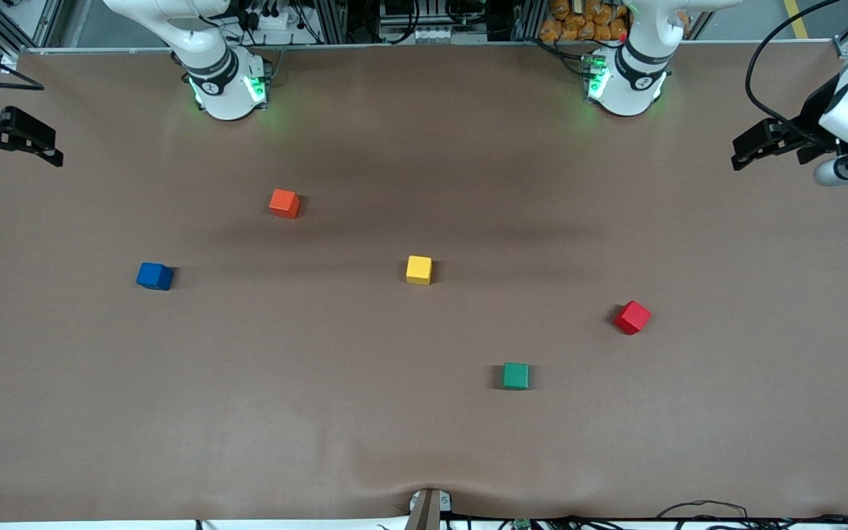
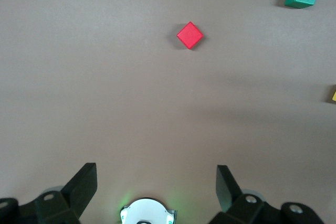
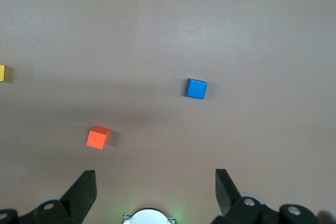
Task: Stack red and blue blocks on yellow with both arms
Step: 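Move the left gripper over the red cube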
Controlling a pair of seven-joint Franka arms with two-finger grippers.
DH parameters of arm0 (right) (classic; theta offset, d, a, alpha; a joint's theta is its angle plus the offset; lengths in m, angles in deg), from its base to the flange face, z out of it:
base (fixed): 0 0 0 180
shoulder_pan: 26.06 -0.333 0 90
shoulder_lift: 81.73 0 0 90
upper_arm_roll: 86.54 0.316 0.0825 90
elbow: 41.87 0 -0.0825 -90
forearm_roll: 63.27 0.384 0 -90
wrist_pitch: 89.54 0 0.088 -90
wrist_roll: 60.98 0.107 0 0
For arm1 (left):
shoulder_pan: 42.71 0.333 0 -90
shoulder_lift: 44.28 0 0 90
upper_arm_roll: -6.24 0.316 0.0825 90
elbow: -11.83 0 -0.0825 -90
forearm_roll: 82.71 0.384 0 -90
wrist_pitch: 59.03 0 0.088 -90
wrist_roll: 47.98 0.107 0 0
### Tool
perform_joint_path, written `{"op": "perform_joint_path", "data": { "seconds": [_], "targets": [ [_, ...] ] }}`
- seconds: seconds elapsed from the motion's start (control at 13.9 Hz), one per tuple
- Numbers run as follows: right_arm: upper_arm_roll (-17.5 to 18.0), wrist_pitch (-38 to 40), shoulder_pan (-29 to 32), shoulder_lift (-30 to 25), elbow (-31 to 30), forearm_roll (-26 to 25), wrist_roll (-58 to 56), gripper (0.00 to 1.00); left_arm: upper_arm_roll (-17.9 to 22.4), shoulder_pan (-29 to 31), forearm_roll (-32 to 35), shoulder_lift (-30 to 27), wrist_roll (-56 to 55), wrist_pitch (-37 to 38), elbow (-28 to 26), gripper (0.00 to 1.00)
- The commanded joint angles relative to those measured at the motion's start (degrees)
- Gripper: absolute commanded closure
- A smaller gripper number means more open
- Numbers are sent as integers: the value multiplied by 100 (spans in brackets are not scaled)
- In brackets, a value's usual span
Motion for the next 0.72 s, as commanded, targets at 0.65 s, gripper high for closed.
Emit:
{"op": "perform_joint_path", "data": {
  "seconds": [0.65],
  "targets": [
    [18,44,48,-80,-20,-37,-58,0,-122,32,64,292,-633,24,96,0]
  ]
}}
